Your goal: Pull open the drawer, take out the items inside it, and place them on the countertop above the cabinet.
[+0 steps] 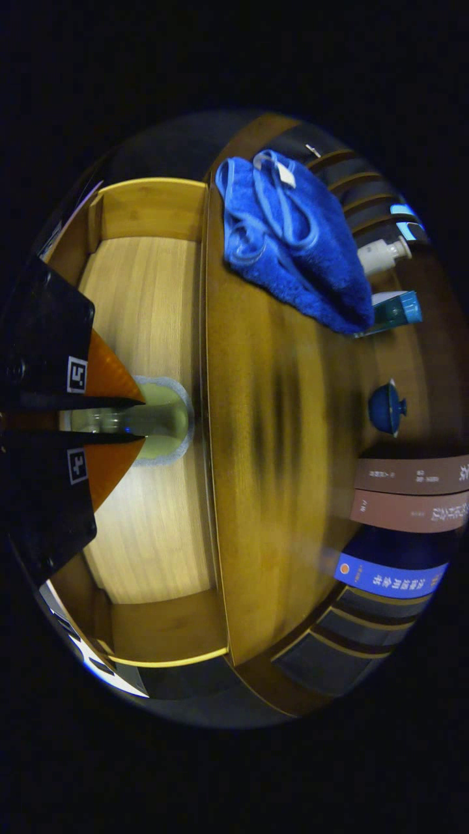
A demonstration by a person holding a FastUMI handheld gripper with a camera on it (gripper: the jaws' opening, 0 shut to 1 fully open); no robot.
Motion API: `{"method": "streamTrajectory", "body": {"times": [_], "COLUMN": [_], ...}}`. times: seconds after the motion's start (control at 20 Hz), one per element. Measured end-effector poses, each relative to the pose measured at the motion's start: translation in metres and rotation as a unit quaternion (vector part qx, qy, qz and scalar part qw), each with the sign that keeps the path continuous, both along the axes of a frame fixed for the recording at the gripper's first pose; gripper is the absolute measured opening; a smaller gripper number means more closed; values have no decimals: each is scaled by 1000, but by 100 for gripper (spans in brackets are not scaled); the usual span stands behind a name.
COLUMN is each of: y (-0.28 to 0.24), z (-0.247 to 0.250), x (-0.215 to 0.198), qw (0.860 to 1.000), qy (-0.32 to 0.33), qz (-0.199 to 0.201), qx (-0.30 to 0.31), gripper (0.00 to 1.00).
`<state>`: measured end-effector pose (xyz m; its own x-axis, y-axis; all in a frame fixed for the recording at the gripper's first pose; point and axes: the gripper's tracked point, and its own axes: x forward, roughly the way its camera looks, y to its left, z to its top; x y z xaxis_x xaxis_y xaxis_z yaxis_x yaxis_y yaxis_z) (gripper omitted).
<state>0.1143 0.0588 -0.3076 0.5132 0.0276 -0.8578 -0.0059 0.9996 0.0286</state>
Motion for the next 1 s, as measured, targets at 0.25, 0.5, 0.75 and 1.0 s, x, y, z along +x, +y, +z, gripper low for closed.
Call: {"method": "streamTrajectory", "body": {"times": [0.25, 0.5, 0.75, 1.0], "y": [12, 13, 11, 11], "z": [58, 107, 106, 91], "x": [-19, 14, 76, 134], "qw": [999, 998, 999, 999], "qy": [-23, -61, -49, -31], "qz": [16, 12, 17, 13], "qx": [25, 23, 2, -6], "gripper": [15, 15, 15, 15]}}
